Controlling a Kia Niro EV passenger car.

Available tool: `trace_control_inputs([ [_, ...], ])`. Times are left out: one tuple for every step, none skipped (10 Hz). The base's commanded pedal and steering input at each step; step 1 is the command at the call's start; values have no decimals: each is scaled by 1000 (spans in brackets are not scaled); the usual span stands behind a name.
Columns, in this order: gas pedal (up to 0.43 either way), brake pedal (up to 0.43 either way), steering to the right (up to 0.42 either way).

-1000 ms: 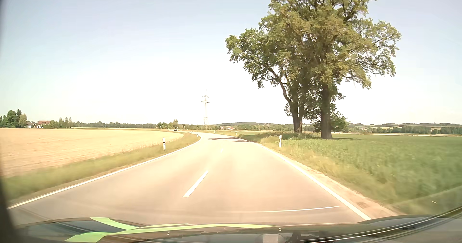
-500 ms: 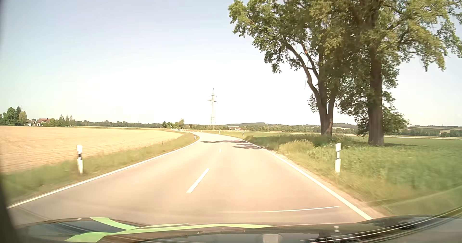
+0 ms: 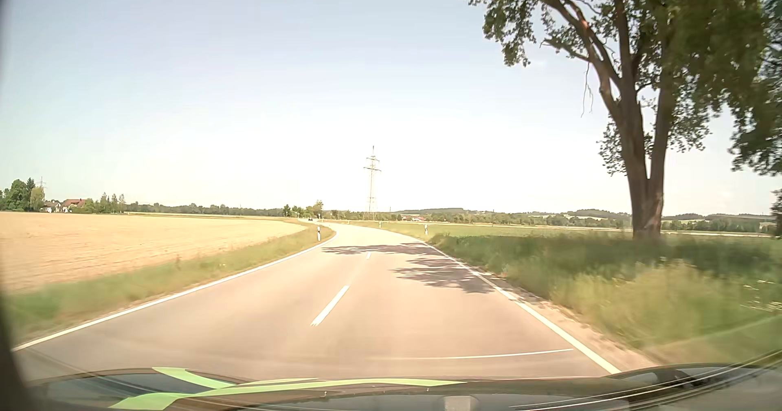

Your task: Follow the waypoints while adhering to traffic rules and regulations

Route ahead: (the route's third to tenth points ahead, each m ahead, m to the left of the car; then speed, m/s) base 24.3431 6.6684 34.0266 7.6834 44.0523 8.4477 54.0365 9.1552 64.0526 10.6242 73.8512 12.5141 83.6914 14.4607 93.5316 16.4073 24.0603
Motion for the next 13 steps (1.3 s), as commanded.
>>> trace_control_inputs([
  [220,0,-18],
  [220,0,-18],
  [220,0,-19],
  [220,0,-18],
  [220,0,-18],
  [220,0,-19],
  [220,0,-18],
  [220,0,-18],
  [220,0,-18],
  [209,0,-19],
  [189,0,-20],
  [177,0,-22],
  [177,0,-24],
])
